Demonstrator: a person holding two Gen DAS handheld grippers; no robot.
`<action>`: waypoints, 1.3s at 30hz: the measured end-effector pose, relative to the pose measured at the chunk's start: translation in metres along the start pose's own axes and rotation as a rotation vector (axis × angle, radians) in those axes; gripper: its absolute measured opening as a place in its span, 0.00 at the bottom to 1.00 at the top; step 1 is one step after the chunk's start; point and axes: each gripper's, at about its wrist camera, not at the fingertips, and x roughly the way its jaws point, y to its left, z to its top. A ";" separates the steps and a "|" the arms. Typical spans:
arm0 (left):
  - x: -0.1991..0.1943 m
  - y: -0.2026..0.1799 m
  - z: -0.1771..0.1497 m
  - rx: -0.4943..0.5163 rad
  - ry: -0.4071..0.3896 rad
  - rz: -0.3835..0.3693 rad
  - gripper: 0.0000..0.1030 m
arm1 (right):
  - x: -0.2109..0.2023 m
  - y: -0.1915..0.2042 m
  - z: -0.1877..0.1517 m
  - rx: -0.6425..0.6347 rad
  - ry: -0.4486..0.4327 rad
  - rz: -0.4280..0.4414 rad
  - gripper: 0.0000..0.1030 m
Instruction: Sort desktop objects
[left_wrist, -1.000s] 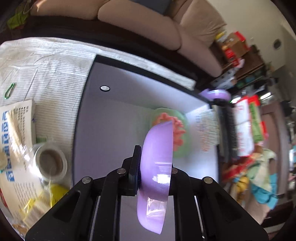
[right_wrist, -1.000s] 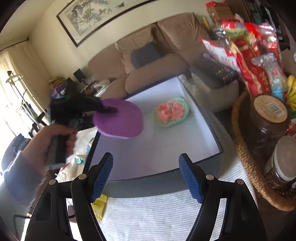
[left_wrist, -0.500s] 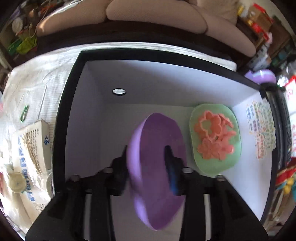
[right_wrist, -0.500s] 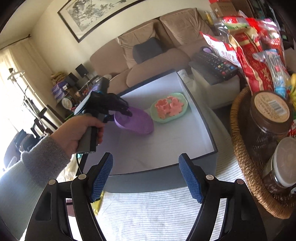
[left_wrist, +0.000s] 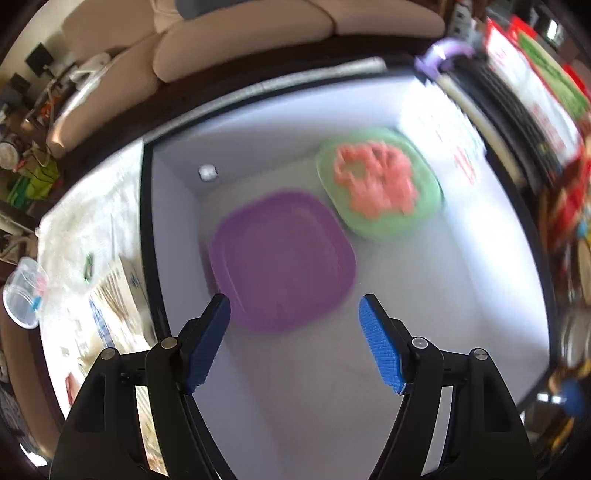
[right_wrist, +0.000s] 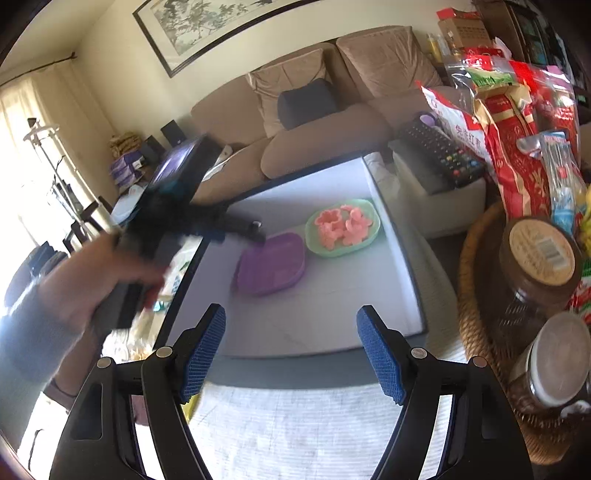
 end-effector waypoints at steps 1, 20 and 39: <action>0.003 -0.005 -0.001 0.003 0.016 -0.009 0.68 | 0.002 -0.001 0.003 0.001 -0.002 -0.001 0.75; 0.045 -0.055 -0.021 0.338 0.150 0.154 0.68 | 0.059 0.006 0.021 -0.073 0.026 -0.040 0.74; 0.089 -0.067 -0.010 0.777 0.224 0.436 0.22 | 0.023 -0.031 0.034 0.030 -0.041 -0.007 0.74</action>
